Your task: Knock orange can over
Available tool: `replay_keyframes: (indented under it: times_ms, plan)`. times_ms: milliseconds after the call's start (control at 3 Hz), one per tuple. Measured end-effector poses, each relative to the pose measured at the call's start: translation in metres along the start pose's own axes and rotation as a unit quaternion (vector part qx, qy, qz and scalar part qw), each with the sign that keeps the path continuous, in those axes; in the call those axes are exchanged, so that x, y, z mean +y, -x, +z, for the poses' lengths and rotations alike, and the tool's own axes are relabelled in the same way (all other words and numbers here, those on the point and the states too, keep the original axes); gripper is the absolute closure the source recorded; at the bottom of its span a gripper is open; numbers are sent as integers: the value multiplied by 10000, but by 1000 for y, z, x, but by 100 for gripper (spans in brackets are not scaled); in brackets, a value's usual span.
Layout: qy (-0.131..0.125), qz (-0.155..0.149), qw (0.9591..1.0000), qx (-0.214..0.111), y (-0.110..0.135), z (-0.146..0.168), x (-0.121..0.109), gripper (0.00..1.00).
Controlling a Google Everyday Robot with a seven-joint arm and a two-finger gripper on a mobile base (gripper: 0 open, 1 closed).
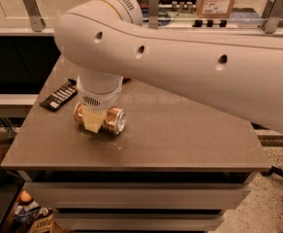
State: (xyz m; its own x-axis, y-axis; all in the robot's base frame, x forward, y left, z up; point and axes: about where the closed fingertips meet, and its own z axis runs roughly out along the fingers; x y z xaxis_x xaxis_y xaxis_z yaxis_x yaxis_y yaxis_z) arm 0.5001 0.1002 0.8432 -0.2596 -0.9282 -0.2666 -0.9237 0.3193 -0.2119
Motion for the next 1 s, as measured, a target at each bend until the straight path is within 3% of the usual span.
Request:
replay_keyframes:
  times_ms: [1000]
  plan:
    - [-15, -12, 10000, -6, 0, -2, 1, 12]
